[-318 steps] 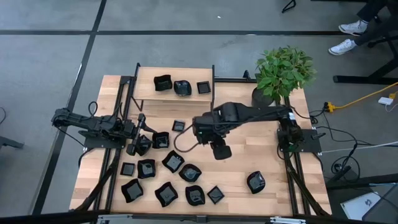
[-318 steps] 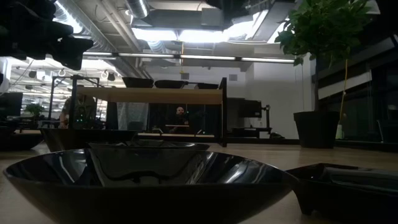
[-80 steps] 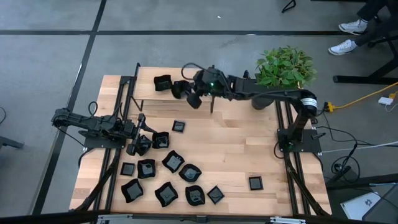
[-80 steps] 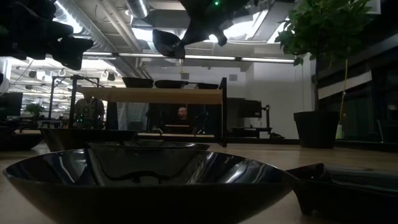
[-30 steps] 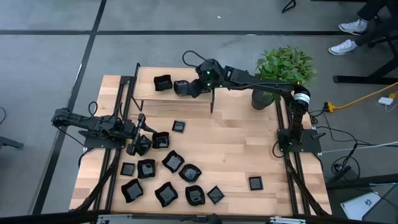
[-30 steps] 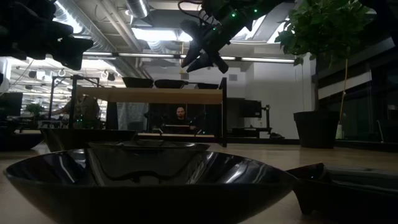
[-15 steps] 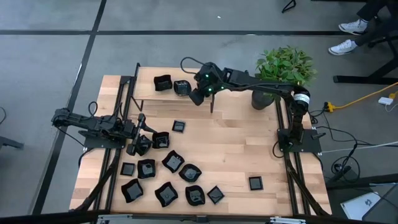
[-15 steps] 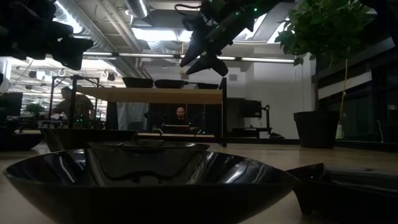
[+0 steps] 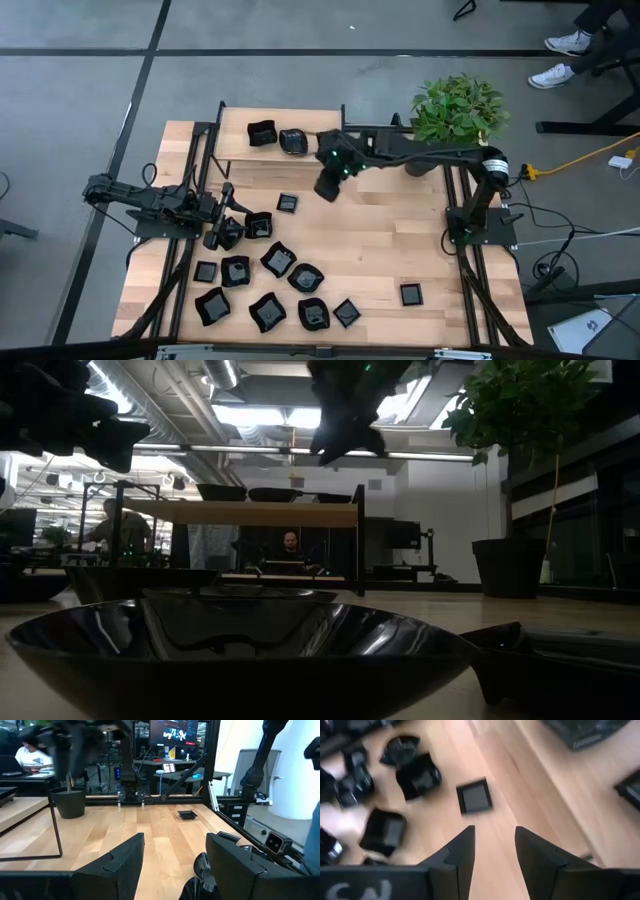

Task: Pick & Place Mini shaped plates
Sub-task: Stack the square plate on top of the square plates on the shelf

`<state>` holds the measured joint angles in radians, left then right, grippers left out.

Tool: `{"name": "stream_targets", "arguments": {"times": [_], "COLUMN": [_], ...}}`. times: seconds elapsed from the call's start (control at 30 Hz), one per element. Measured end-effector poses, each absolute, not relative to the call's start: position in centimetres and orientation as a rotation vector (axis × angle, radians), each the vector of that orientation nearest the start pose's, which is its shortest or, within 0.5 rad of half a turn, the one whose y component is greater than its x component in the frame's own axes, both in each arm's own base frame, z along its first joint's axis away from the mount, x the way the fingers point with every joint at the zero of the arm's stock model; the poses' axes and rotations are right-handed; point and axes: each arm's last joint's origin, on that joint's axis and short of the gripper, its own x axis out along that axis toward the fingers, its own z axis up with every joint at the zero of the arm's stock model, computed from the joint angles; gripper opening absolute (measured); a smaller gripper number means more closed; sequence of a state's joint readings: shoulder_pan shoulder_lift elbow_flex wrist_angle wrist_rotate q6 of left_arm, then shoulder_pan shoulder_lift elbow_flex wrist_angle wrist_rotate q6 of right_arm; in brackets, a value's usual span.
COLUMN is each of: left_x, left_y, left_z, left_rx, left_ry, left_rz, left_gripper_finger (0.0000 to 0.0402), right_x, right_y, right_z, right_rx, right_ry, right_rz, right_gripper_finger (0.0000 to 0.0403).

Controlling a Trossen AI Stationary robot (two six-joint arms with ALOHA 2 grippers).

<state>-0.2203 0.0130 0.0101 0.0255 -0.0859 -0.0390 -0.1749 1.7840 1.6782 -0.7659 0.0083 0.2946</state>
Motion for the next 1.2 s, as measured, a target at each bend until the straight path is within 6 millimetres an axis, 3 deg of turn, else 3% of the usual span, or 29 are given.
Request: {"name": "stream_targets", "arguments": {"times": [0.23, 0.53, 0.93, 1.2], "left_x": [9.6, 9.6, 9.6, 9.6], "left_y": [-1.9, -1.9, -1.9, -1.9], "left_z": [16.8, 16.8, 16.8, 16.8], "left_rx": [-0.042, -0.042, -0.042, -0.042], "left_ry": [-0.02, -0.019, -0.019, -0.02], "left_rz": [-0.135, -0.135, -0.134, -0.134], "left_gripper_finger": [0.0207, 0.0208, 0.0207, 0.0208], "right_x": [36.6, 36.0, 34.8, 33.5], "right_y": [-2.7, 1.2, 4.3, 5.8], "right_z": [33.0, 32.6, 32.1, 31.7], "right_rx": [0.231, 0.151, 0.048, -0.018], "right_ry": [0.933, 1.01, 1.148, 1.27], "right_rz": [-0.298, -0.255, -0.031, 0.016], "right_gripper_finger": [0.014, 0.014, 0.014, 0.014]}}
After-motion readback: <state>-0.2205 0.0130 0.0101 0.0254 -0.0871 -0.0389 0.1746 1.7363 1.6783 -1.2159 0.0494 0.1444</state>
